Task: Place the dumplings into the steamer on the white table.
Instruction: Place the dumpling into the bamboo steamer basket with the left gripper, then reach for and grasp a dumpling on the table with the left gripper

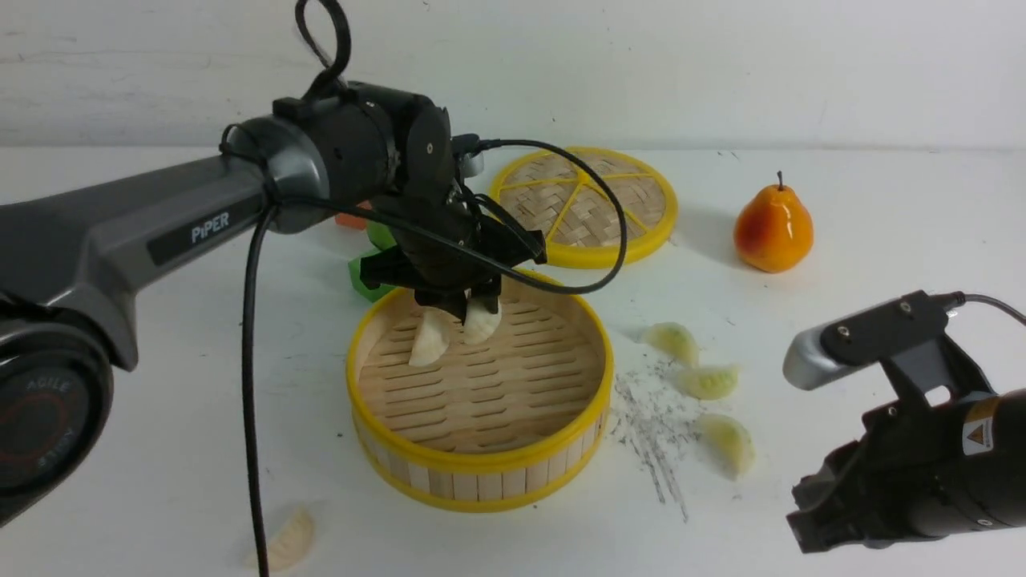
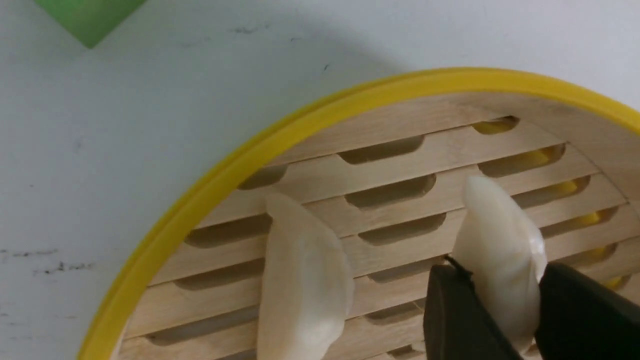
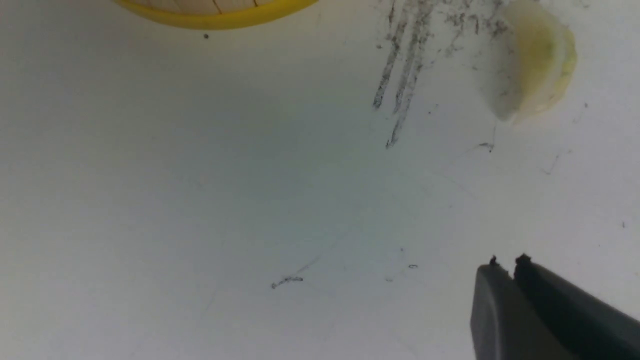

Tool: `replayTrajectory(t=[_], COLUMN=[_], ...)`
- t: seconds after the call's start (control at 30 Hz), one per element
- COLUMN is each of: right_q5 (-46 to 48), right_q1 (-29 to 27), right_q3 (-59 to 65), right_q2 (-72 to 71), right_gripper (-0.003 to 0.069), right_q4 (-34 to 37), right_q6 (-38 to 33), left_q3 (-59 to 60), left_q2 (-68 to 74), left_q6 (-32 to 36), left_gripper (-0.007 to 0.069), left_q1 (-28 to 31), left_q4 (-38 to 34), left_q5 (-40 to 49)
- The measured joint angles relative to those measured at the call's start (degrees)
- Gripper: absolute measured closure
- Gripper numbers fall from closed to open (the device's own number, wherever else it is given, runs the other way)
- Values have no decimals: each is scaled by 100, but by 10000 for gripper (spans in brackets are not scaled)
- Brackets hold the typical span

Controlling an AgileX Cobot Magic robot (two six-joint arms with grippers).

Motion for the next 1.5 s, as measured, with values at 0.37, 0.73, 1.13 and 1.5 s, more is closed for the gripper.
replayTrajectory(t=[0.37,0.73,1.13,1.5], right_q5=[5,11,29,29], right_q1=[0,0,0,0], right_q3=[0,0,0,0], right_q2=[0,0,0,0], right_gripper=[598,592,580,573], right_q4=[5,5,-12,-14], right_q6=[0,0,0,0], left_q3=[-30,-786,1899,3897], left_q2=[114,-1098,-2228,-2282], left_q6=[-262,838,1364,1487], left_gripper=[314,245,310,312], left_q1=[0,0,8,14], left_q4=[19,575,943,903], left_q5=[1,1300,2013,725])
